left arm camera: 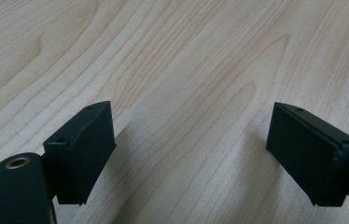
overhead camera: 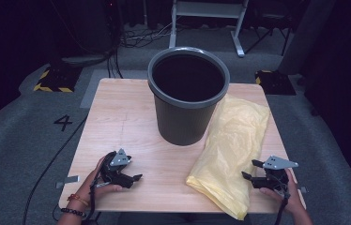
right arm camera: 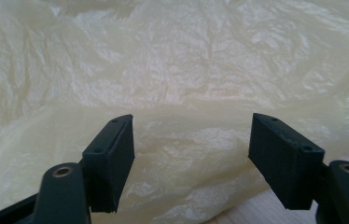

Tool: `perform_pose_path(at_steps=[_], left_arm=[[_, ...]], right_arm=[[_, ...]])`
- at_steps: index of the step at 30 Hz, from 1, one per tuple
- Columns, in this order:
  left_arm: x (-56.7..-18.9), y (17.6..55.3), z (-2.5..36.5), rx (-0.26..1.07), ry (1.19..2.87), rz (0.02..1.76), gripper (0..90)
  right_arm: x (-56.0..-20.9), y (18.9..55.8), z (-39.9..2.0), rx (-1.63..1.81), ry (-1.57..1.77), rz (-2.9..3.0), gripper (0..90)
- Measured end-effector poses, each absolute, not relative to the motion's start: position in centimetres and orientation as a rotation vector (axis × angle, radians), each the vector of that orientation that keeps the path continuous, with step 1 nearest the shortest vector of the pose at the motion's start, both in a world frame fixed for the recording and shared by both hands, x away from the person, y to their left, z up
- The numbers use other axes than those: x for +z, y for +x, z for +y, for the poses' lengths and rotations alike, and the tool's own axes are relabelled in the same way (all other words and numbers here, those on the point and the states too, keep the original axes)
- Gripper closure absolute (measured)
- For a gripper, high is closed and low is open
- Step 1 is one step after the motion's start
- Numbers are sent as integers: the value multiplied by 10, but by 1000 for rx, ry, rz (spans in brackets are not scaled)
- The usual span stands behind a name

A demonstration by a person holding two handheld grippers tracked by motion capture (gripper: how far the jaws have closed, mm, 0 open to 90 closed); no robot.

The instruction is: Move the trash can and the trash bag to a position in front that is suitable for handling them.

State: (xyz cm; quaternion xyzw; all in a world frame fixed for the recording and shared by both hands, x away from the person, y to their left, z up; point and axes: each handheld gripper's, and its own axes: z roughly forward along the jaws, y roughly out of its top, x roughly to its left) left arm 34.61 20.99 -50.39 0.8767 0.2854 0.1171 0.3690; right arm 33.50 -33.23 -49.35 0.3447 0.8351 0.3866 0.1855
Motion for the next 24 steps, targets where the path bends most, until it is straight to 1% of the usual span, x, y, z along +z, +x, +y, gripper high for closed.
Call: perform_pose_path(at_steps=[4, 12, 24], left_arm=[[-504, 346, 210, 300, 2251, 732, 151], [-504, 346, 210, 301, 2251, 732, 152], [-504, 346, 210, 301, 2250, 732, 152]], right_arm=[[-500, 337, -331, 1063, 982, 2385, 324], [-501, 333, -326, 1061, 956, 2399, 324], [-501, 329, -309, 1071, 918, 2433, 307]])
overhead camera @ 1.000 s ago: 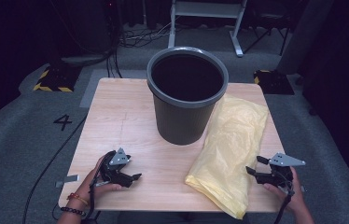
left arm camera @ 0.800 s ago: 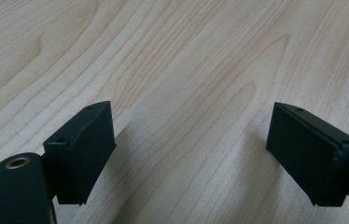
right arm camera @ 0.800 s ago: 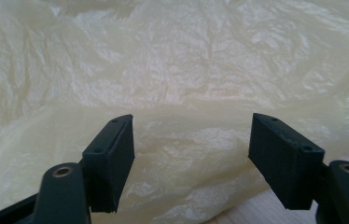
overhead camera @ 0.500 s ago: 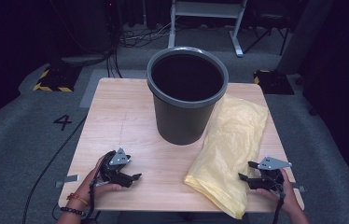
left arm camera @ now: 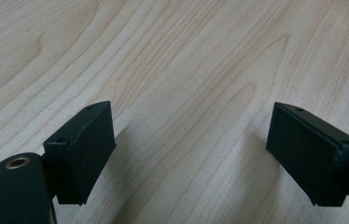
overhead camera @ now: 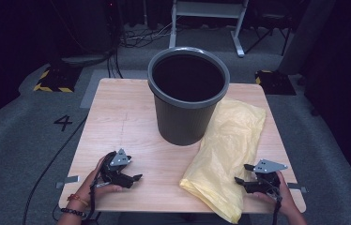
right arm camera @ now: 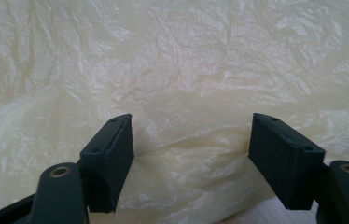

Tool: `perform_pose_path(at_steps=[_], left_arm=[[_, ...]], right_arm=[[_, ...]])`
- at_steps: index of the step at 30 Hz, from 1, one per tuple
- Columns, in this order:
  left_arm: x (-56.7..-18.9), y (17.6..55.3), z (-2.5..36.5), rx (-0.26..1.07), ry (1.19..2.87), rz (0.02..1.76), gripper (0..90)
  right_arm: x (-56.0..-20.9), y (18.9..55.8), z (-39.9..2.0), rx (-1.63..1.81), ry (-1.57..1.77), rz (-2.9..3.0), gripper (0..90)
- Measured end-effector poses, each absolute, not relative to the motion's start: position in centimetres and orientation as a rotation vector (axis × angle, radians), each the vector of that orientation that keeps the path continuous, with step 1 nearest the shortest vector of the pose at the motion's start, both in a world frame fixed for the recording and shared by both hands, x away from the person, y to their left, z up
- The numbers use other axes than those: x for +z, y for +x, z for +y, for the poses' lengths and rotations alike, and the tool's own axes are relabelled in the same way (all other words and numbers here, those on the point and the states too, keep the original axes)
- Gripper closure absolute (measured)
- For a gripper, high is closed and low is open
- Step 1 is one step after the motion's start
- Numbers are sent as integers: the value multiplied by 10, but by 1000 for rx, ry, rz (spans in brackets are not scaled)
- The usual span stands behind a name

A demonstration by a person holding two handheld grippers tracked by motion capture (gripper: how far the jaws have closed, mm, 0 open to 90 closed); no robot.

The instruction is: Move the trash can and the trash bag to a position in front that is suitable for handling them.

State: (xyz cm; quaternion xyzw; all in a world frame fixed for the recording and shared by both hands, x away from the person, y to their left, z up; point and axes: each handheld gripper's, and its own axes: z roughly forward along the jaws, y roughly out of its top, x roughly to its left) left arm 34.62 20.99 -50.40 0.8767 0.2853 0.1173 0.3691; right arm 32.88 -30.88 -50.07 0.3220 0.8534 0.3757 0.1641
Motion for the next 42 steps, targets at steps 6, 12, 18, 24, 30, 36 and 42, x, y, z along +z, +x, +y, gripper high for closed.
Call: perform_pose_path(at_steps=[6, 12, 18, 24, 30, 36, 42], left_arm=[[-504, 346, 210, 301, 2251, 732, 152], [-504, 346, 210, 301, 2250, 732, 151], [-504, 346, 210, 301, 2250, 732, 152], [-504, 345, 210, 306, 2247, 742, 152], [-497, 338, 209, 264, 2212, 750, 184], [-482, 332, 206, 262, 2111, 751, 185], [-469, 321, 184, 296, 2073, 715, 214]], right_arm=[[-500, 327, -302, 1070, 893, 2447, 301], [-501, 327, -302, 1076, 902, 2448, 290], [-501, 327, -298, 1067, 895, 2440, 287], [-500, 326, -283, 1067, 881, 2457, 284], [-499, 326, -260, 1054, 865, 2474, 279], [-499, 329, -247, 1051, 873, 2477, 268], [-499, 333, -237, 1042, 895, 2464, 252]])
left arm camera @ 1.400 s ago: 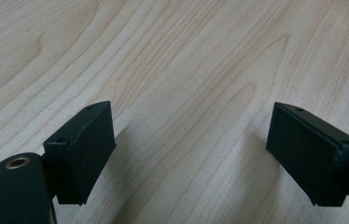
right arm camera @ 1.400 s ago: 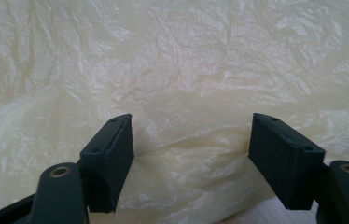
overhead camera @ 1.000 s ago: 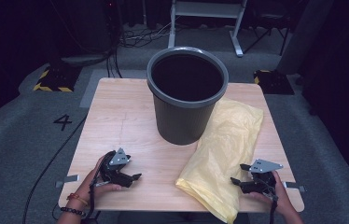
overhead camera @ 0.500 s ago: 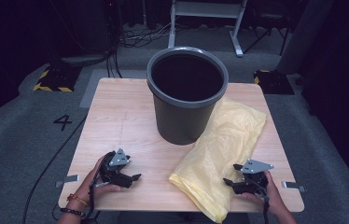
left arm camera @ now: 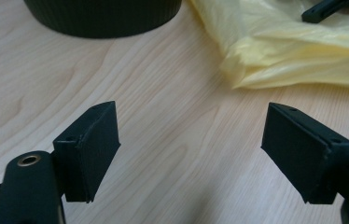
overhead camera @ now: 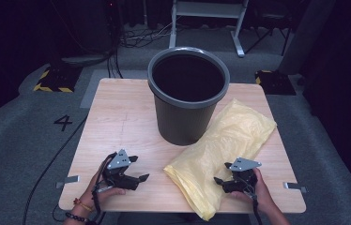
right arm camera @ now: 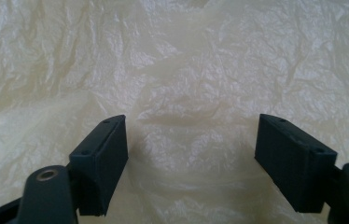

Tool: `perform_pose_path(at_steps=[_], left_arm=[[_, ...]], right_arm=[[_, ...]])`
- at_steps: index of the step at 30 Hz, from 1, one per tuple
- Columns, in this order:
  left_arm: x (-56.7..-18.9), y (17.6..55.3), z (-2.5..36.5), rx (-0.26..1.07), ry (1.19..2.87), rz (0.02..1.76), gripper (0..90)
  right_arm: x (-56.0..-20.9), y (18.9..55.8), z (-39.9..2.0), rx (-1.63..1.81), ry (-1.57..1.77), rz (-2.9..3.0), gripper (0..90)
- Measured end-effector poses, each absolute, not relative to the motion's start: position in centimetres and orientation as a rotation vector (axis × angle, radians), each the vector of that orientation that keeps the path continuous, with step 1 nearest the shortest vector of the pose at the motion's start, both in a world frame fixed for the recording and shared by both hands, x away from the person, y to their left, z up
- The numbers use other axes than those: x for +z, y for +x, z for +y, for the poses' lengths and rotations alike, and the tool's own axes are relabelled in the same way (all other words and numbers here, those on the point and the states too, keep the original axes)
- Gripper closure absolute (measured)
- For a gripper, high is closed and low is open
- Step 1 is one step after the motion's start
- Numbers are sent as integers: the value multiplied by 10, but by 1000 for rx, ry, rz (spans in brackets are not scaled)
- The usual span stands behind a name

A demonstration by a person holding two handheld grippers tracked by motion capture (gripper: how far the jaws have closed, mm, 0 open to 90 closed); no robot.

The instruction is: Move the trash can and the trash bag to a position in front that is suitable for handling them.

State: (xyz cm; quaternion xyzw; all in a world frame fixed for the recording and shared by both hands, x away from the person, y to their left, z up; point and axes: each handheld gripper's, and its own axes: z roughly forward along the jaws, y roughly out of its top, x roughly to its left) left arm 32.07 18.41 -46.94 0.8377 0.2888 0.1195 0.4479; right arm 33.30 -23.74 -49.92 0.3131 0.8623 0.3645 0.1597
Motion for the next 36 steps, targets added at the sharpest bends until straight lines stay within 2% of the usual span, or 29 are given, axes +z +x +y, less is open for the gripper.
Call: perform_pose_path(at_steps=[5, 12, 17, 26, 32, 36], left_arm=[[-459, 313, 155, 281, 2021, 676, 217], [-456, 305, 123, 340, 2057, 599, 228], [-477, 310, 103, 342, 2182, 585, 279], [-496, 316, 91, 346, 2316, 559, 340], [-500, 323, 97, 238, 2283, 585, 358], [-501, 324, 100, 235, 2278, 565, 369]], right_arm=[[-499, 333, -225, 1036, 889, 2459, 252], [-499, 334, -210, 1033, 883, 2472, 255], [-499, 334, -204, 1052, 858, 2494, 256], [-500, 332, -206, 1057, 848, 2487, 254], [-500, 332, -209, 1075, 845, 2493, 260], [-497, 330, -212, 1108, 815, 2495, 264]])
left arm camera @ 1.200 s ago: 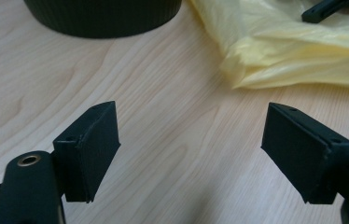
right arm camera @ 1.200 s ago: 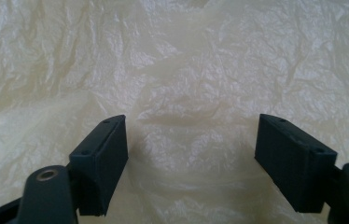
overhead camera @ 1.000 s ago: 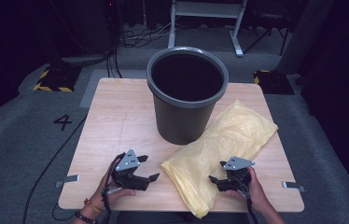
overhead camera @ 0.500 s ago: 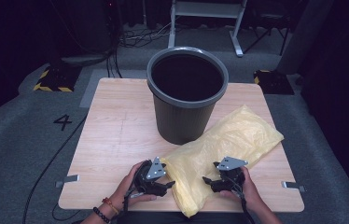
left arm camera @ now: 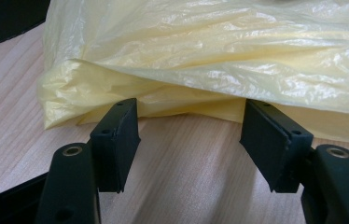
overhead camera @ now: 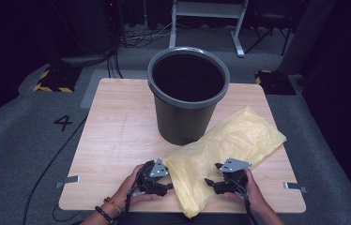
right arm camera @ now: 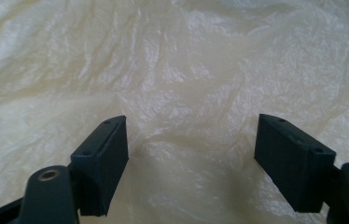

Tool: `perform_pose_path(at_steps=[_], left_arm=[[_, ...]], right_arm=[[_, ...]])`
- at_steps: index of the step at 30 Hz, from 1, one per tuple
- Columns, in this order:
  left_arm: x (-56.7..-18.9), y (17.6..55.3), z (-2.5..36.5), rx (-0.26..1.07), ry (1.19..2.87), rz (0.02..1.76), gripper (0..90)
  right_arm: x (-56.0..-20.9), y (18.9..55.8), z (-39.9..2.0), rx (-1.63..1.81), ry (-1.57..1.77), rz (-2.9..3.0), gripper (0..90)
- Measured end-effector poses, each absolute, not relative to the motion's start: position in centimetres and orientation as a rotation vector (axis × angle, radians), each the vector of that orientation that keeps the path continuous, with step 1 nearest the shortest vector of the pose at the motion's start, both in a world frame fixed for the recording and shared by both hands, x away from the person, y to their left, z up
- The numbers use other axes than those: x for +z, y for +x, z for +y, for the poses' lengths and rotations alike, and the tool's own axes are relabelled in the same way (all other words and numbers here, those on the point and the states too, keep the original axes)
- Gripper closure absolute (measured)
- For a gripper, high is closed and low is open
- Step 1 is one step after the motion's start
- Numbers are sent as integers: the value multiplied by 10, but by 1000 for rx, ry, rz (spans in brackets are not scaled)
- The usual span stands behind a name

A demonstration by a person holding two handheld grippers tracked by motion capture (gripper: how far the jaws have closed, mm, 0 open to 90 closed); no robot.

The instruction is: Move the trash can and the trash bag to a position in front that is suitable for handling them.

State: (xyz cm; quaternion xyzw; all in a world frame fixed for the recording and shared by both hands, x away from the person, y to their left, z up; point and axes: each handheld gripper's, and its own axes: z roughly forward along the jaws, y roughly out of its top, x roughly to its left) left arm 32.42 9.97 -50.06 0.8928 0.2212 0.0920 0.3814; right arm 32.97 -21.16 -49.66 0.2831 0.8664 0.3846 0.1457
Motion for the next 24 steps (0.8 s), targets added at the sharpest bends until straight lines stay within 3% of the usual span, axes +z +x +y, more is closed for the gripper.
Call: perform_pose_path(at_steps=[5, 9, 12, 19, 24], left_arm=[[-502, 324, 103, 231, 2270, 553, 365], [-501, 322, 109, 251, 2293, 552, 250], [-494, 321, 120, 278, 2205, 594, 240], [-459, 316, 132, 368, 1992, 627, 247], [-451, 306, 123, 373, 1995, 572, 279]], right_arm=[[-479, 327, -242, 1125, 814, 2411, 276], [-479, 335, -270, 1050, 913, 2344, 292], [-487, 342, -280, 1033, 998, 2362, 295], [-496, 345, -262, 995, 973, 2427, 300], [-497, 342, -244, 1001, 970, 2439, 299]])
